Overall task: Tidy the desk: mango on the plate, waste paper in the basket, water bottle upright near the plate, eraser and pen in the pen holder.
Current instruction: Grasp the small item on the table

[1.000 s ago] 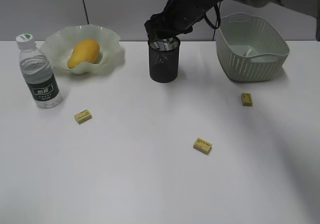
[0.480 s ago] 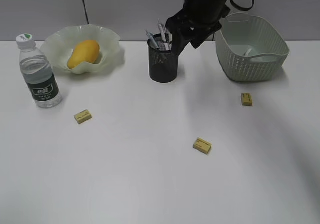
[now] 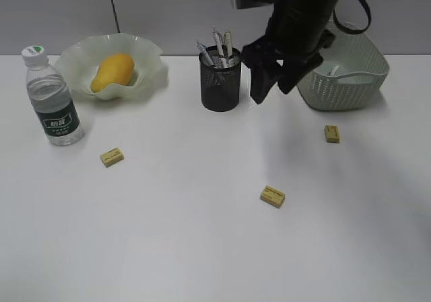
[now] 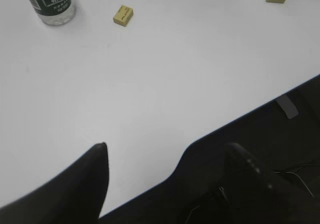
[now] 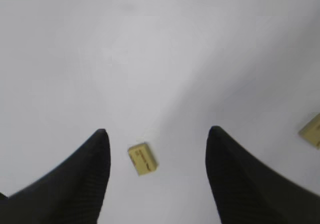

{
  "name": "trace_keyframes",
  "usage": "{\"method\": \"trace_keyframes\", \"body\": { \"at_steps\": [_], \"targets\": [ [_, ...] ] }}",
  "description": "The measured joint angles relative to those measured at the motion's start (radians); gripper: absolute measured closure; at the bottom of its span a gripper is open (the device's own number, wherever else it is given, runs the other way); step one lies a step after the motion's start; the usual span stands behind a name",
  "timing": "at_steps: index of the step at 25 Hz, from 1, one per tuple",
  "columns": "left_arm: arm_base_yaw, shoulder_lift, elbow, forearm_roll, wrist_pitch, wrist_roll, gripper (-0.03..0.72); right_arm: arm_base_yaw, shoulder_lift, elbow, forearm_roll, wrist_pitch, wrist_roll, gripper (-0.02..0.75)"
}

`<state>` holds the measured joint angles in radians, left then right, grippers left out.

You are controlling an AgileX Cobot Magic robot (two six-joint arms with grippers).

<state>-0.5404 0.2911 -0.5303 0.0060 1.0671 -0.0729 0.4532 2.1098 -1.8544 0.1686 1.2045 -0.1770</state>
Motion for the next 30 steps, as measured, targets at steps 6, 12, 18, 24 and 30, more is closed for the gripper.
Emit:
{"method": "trace_keyframes", "body": {
  "at_steps": [6, 12, 18, 24, 30],
  "targets": [
    [0.000, 0.000, 0.000, -0.006, 0.000, 0.000, 0.148, 0.000, -0.132, 0.205, -0.009, 0.002, 0.001, 0.257],
    [0.000, 0.000, 0.000, 0.000, 0.000, 0.000, 0.164, 0.000, -0.298, 0.369, -0.025, 0.002, 0.004, 0.258],
    [0.000, 0.000, 0.000, 0.006, 0.000, 0.000, 0.167, 0.000, -0.440, 0.505, -0.026, 0.002, 0.021, 0.259],
    [0.000, 0.000, 0.000, 0.006, 0.000, 0.000, 0.169, 0.000, -0.560, 0.640, -0.027, 0.002, 0.023, 0.259],
    [0.000, 0.000, 0.000, 0.002, 0.000, 0.000, 0.180, 0.000, -0.723, 0.809, -0.030, -0.002, 0.033, 0.260]
  ]
}}
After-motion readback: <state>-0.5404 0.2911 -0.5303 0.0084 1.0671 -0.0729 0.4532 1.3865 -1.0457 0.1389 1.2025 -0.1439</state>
